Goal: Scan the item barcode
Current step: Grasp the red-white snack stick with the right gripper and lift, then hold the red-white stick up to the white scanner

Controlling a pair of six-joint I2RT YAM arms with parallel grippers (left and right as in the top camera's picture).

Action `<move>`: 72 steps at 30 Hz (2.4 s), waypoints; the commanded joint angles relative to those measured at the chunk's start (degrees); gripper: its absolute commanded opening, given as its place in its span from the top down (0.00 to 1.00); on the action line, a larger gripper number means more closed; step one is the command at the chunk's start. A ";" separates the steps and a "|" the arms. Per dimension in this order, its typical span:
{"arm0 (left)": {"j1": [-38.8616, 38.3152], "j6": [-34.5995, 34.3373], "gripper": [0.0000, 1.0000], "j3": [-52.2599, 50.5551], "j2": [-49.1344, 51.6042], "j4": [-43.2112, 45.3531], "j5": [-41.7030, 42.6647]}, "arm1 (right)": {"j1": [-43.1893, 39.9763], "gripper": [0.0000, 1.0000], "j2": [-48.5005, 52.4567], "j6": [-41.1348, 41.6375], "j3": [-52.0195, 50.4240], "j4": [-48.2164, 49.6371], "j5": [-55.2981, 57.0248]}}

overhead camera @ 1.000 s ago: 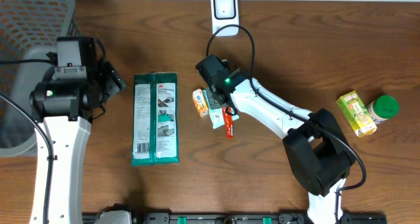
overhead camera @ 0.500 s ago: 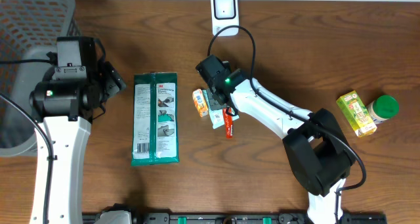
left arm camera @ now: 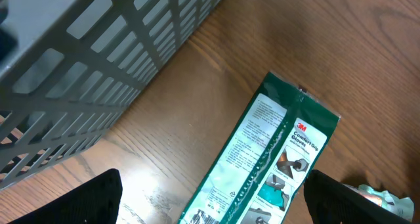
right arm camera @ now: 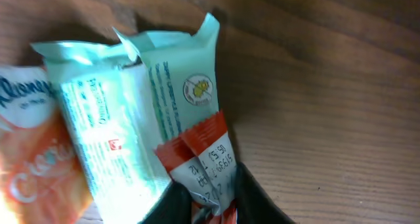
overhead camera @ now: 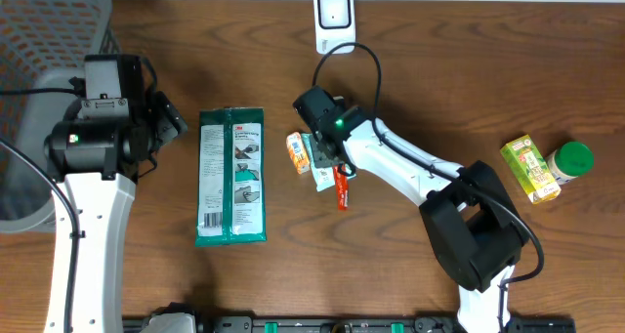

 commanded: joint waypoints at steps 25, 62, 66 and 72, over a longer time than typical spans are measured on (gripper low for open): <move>0.24 0.70 0.11 0.42 -0.31 -0.17 -0.74 | -6.34 0.99 -23.37 -1.99 0.50 -4.44 -19.26; 0.24 0.70 0.11 0.42 -0.31 -0.17 -0.74 | -12.83 0.99 -17.64 11.43 31.36 -5.07 -27.43; 0.24 0.70 0.11 0.42 -0.31 -0.17 -0.74 | -13.18 0.99 -14.21 16.74 32.09 2.78 -25.92; 0.24 0.70 0.11 0.42 -0.31 -0.17 -0.74 | -14.14 0.99 -7.32 24.76 32.09 12.85 -16.20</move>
